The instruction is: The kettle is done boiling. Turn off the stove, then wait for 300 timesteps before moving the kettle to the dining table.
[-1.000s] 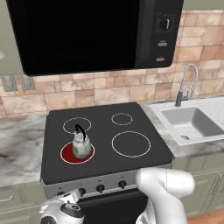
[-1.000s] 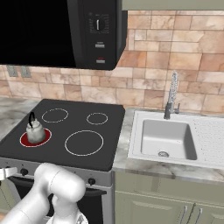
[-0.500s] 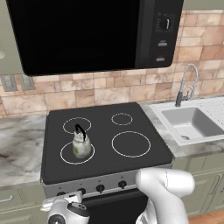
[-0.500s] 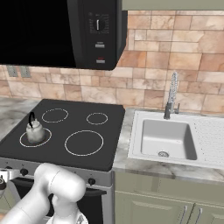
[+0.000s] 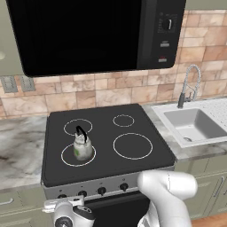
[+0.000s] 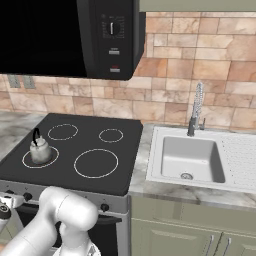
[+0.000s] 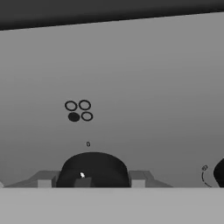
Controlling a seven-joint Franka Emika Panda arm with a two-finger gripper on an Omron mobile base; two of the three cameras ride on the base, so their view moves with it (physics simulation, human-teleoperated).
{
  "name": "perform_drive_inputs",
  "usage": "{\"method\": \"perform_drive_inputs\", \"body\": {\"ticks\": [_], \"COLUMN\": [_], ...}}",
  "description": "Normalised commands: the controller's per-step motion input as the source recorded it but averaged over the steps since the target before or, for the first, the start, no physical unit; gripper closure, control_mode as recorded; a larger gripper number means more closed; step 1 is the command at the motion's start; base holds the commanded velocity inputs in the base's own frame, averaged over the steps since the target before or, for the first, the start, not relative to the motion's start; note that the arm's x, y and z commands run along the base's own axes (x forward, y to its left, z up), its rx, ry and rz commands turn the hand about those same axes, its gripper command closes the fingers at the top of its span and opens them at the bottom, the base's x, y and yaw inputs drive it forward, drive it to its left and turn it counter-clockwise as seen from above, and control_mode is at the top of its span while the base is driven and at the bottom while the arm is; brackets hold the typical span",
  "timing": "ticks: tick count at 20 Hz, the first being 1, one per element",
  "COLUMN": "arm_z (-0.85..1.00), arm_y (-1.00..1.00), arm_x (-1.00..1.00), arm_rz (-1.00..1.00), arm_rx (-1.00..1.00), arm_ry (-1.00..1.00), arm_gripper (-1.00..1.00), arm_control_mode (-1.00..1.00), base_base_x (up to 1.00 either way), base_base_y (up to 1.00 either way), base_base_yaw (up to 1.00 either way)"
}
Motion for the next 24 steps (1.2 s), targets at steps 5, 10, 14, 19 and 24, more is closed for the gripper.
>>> {"method": "perform_drive_inputs", "body": {"ticks": [5,10,14,19,24], "arm_z": [-0.09,-0.08,-0.06,-0.01,0.00], "arm_y": [0.00,0.00,0.00,0.00,0.00], "arm_x": [-0.04,-0.01,-0.02,0.00,-0.13], "arm_rz": [-0.04,-0.04,-0.04,0.00,0.00], "arm_rx": [0.15,0.11,0.09,0.00,0.00], "arm_ry": [0.00,0.00,0.00,0.00,-0.02], "arm_gripper": [1.00,1.00,-1.00,-1.00,-1.00], "arm_control_mode": [-1.00,-1.00,-1.00,-1.00,-1.00], "base_base_x": [0.00,0.00,0.00,0.00,0.00], "base_base_y": [0.00,0.00,0.00,0.00,0.00], "base_base_yaw": [0.00,0.00,0.00,0.00,0.00]}}
